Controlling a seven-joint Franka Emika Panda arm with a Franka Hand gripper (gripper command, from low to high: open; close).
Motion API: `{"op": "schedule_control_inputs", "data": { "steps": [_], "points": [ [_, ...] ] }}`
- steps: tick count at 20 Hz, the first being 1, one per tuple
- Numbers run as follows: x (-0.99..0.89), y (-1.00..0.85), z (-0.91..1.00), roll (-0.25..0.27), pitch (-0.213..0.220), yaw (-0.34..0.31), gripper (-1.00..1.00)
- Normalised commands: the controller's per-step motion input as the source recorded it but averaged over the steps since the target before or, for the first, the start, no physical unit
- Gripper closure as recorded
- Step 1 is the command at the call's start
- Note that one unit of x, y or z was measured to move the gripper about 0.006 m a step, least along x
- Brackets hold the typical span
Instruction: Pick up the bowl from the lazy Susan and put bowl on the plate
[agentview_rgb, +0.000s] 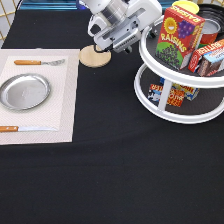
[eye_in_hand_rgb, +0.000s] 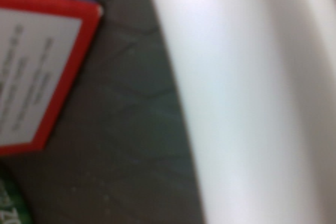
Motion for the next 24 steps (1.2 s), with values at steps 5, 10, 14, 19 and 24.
{"op": "schedule_control_inputs", "data": {
  "steps": [5, 10, 14, 19, 24],
  "points": [
    [0.70, 0.00, 0.00, -0.004, 0.000, -0.003, -1.00],
    [0.72, -0.01, 0.00, 0.000, 0.023, 0.000, -1.00],
    [0.52, -0.05, 0.02, 0.005, 0.010, 0.000, -1.00],
    [-0.13, -0.07, 0.42, -0.002, -0.006, -0.008, -1.00],
    [-0.80, 0.12, 0.55, -0.084, -0.047, -0.021, -1.00]
  ]
}}
